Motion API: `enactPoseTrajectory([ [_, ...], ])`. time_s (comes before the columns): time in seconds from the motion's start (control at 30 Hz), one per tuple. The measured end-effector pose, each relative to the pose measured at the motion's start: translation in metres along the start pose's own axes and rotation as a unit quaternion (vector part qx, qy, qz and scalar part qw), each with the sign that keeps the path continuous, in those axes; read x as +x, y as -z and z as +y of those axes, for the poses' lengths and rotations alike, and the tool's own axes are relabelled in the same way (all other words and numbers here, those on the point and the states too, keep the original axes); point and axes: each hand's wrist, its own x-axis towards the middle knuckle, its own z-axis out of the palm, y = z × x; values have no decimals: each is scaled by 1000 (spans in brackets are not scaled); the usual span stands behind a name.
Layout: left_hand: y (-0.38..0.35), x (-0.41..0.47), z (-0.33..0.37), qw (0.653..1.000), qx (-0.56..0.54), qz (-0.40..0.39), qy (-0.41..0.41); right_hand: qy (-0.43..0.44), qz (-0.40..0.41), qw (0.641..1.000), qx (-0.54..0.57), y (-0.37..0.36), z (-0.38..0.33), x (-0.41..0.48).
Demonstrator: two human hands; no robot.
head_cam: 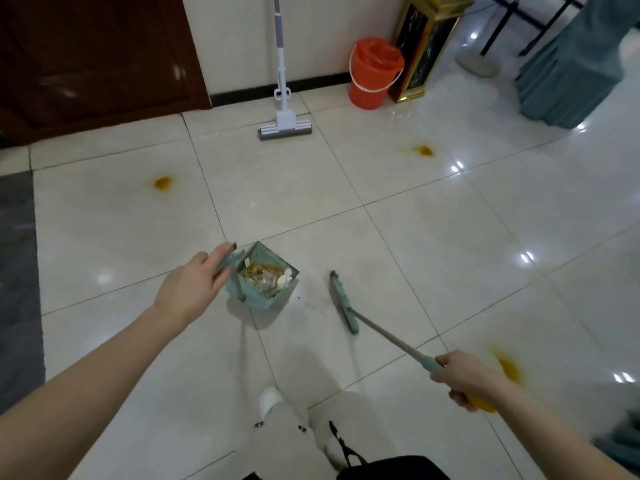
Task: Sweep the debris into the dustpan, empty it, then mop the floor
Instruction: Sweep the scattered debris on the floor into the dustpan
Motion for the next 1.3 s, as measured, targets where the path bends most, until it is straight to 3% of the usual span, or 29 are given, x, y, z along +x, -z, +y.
enactPoseTrajectory([
  [0.37, -4, -13, -48, 998, 19, -39, -38, -16, -97, 992, 82, -40, -89, 27],
  [0.7, -16, -44, -62, 999, 25, -37, -6, 0, -114, 982, 148, -45, -149, 34],
  [0.9, -29, -43, -40, 998, 4, -53, -23, 0, -111, 980, 166, -16, -139, 33],
  [1.0, -33, -39, -29, 999, -15, -45, -18, 32, -80, 988, 131, 3, -128, 30],
  [1.13, -35, -37, -22, 999, -18, -42, -19, 88, 10, 996, 5, 17, -117, 33],
  [1.3, -44, -42, -13, 999, -20, -38, 3, 114, 115, 969, -186, 9, -117, 45],
])
